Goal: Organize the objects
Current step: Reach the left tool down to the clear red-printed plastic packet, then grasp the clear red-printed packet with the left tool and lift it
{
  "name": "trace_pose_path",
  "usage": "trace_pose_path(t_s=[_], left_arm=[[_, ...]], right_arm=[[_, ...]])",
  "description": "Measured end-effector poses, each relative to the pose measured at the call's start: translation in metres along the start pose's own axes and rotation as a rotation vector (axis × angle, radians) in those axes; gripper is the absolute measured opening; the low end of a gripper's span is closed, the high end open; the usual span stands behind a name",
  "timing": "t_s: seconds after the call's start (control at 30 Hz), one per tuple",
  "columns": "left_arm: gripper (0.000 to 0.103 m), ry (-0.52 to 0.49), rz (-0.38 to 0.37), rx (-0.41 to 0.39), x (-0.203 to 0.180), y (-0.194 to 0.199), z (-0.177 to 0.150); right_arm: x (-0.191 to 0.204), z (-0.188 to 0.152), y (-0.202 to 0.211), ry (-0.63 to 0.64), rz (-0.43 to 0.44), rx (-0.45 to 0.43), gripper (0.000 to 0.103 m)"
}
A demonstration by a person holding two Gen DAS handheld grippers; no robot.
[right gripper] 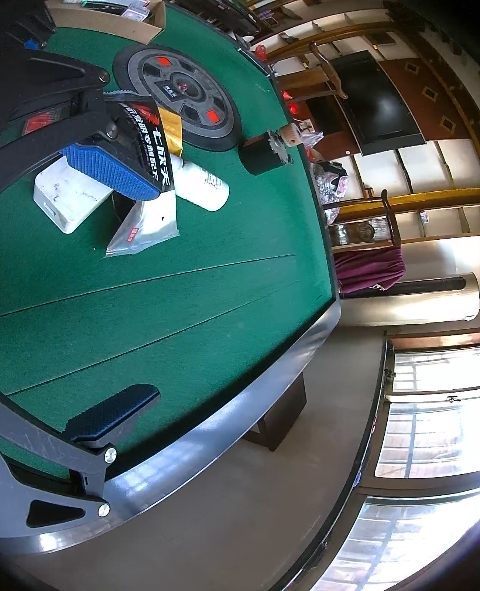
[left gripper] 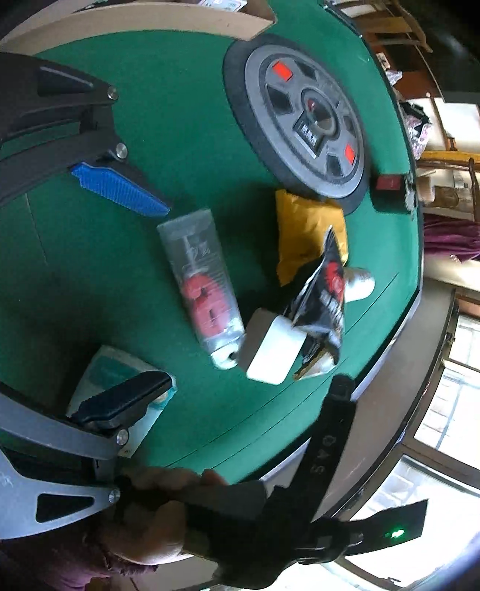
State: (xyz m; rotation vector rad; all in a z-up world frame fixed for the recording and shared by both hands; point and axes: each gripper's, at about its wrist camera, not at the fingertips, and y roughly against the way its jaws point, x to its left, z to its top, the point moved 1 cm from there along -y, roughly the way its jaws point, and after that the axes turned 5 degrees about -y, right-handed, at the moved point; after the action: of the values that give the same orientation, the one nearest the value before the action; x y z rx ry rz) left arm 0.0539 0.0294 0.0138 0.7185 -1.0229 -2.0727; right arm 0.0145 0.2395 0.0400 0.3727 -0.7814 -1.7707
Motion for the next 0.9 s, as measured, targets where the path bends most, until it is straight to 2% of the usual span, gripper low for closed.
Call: trace_pose_path(t_s=[0.13,0.23,0.37,0.43,0.5,0.53,0.7,0.9], left_arm=[[0.084,0.042,0.050,-0.003,0.010,-0.006,0.009],[0.084,0.014,0.104,0.002,0.008,-0.014,0.009],[0.082,-0.008,0.067,-0.003,0.003,-0.008,0.001],[0.072,-0.015,0.041,-0.008,0.004,-0.001,-0.005],[0.047,-0.037,0.021,-0.001,0.007,0.005,-0.011],[0.045,-0.052,0.012,0.003,0.009,0.008,-0.013],[0.044,-0.185,0.020,-0.016,0.006,0.020,-0.014],[0.044,-0.485,0.113,0.033,-0.028,-0.011,0.010]], right_arm=[[-0.001,-0.001,0.000,0.000,0.000,0.002,0.101],[-0.001,-0.001,0.000,-0.001,0.001,0.008,0.101],[-0.003,-0.001,-0.001,-0.011,0.009,0.015,0.102],[-0.002,-0.001,-0.002,-0.013,0.011,0.020,0.102],[-0.003,-0.001,-0.002,-0.014,0.009,0.023,0.102],[-0.003,0.000,-0.003,-0.016,0.011,0.024,0.102],[-0.003,0.000,-0.003,-0.027,0.020,0.030,0.102],[-0.005,0.000,-0.004,-0.033,0.015,0.034,0.102]])
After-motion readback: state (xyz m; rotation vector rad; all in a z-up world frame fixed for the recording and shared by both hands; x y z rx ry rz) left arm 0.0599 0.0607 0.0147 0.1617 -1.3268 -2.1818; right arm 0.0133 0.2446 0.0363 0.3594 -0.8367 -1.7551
